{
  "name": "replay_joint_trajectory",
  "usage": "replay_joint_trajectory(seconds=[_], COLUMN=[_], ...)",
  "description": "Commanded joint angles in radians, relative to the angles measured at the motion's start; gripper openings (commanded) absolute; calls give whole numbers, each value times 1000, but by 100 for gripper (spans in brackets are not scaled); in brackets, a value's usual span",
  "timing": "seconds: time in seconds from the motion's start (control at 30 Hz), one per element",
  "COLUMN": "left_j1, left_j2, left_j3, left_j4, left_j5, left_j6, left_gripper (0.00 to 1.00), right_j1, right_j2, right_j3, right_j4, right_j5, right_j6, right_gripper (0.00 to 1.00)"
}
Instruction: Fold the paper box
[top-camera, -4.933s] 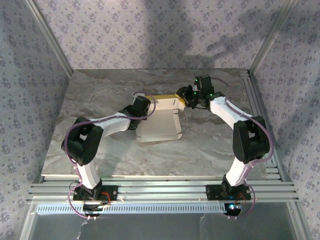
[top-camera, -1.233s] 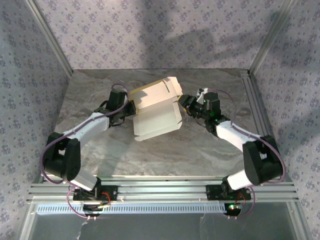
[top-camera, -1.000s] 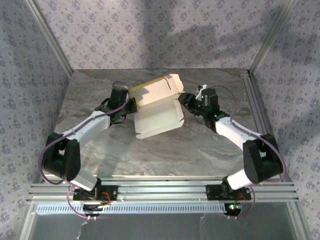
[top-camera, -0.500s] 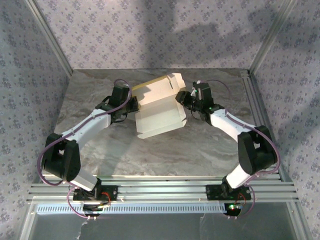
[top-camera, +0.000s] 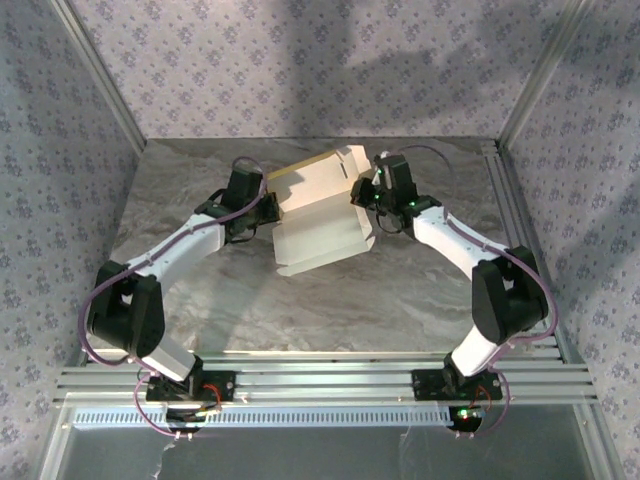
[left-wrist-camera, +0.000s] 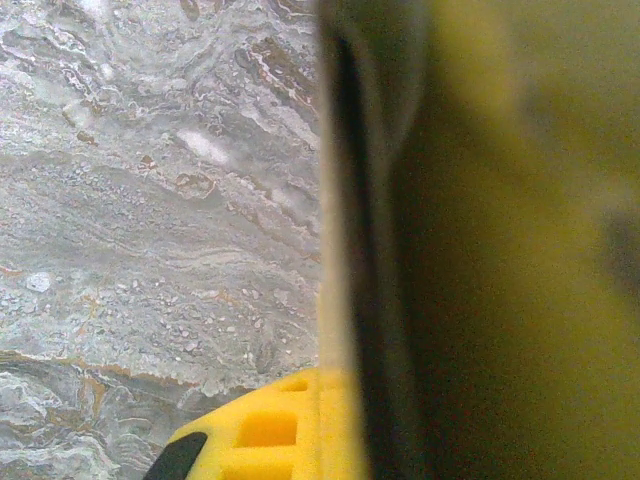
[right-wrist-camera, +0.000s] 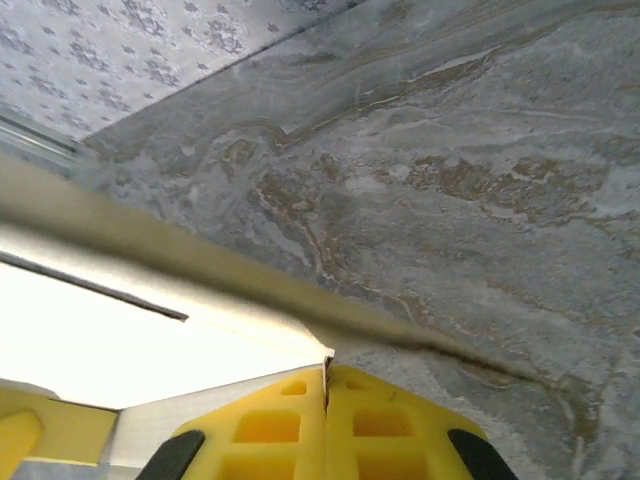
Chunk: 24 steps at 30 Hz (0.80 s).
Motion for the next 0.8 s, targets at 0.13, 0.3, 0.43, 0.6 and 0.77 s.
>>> replay_joint_trajectory(seconds=[0.13,0.3,0.43,0.6,0.77], left_j1=[-10,-10,-11,-11,-10], left_j2=[25,38,40,40,39], left_j3=[85,116,126,128,126], left_j4=[-42,-67,-77,-79,-81], left_j5=[9,10,8,6,6], left_j6=[21,34,38,38,39], left_gripper=[0,0,0,0,0], right_j1=[79,165,230,299,346], right_j2=[43,108,156,214,254], right_j3=[165,282,338,379,416], right_j4=[-236,-383,-461,-512,-531], right_j5=[187,306,429,613,721], right_j6=[-251,-448,-571,-665,-717], right_gripper=[0,0,0,0,0])
